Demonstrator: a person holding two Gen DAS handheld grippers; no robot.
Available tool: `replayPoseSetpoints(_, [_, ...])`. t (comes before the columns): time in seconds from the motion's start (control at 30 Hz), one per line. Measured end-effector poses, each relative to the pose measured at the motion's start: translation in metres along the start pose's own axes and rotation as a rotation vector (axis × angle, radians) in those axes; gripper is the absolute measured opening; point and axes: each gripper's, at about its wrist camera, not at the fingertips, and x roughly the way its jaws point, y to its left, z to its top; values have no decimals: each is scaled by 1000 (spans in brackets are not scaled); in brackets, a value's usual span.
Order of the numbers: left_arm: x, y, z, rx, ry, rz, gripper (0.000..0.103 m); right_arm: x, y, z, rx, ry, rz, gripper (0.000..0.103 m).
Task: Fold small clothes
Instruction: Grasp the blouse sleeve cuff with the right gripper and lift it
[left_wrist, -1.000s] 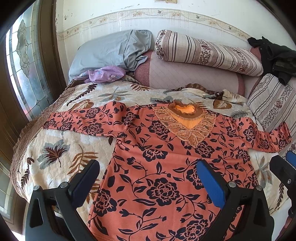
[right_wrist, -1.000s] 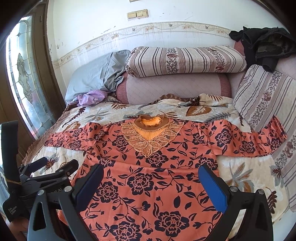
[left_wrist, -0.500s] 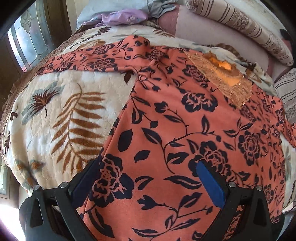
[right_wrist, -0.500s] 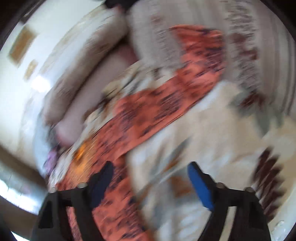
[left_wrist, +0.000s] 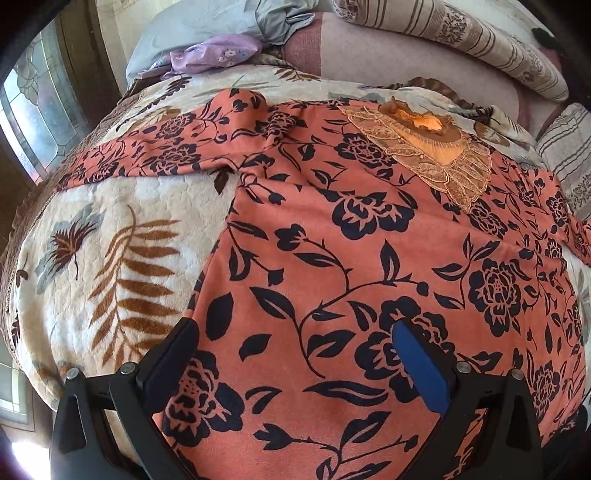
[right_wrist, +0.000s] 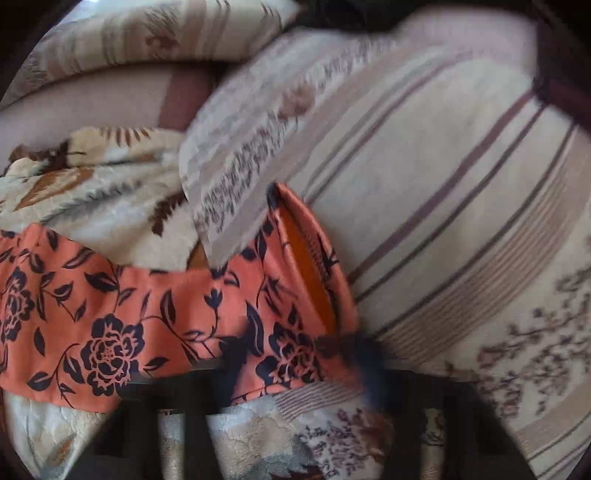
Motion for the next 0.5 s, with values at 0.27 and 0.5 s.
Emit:
replayPoseSetpoints(0.27, [-1, 32, 3, -59, -61, -34, 103, -103, 12, 54, 244, -18, 547, 7])
replayPoseSetpoints(0.5, [-15, 65, -2, -128, -126, -80, 103, -266, 146, 99, 185, -156, 992, 7])
